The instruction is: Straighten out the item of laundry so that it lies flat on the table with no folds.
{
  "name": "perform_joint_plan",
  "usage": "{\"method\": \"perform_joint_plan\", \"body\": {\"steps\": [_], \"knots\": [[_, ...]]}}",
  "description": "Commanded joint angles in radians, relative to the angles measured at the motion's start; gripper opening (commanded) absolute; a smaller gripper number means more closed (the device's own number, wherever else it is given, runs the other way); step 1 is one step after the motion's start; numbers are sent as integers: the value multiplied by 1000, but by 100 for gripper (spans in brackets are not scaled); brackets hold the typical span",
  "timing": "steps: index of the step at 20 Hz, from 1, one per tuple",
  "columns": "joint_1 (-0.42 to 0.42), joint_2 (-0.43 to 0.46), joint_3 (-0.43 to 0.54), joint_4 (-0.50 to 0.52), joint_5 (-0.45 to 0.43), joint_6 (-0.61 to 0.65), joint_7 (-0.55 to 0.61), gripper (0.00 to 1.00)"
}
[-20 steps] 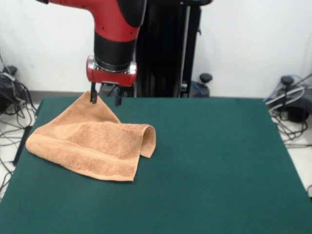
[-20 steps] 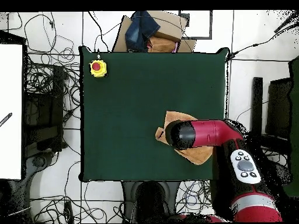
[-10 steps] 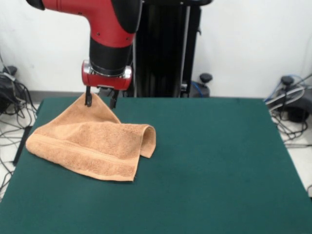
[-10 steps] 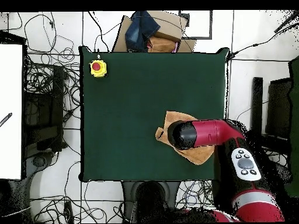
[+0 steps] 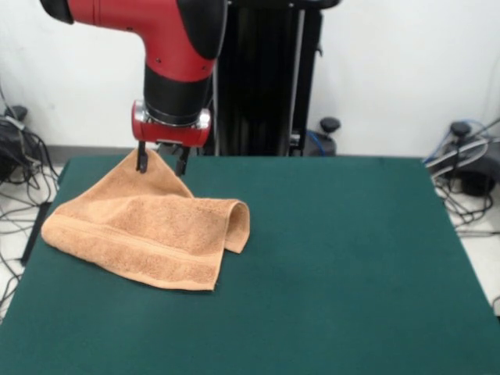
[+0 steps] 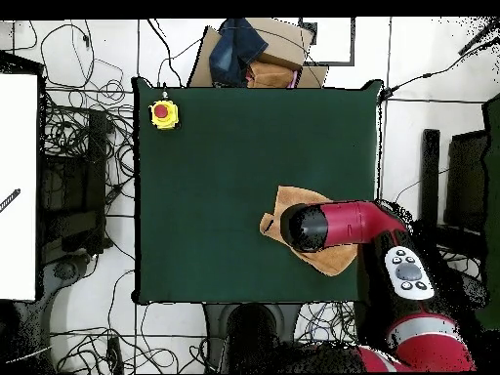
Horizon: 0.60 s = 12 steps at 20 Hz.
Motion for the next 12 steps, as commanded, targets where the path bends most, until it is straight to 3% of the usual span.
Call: {"method": "perform_joint_plan", "body": {"steps": [1,12], "knots": [[11,45,19,-61,-59,67,-80,100],[10,25,13,-56,-29,209,-126,100]]}}
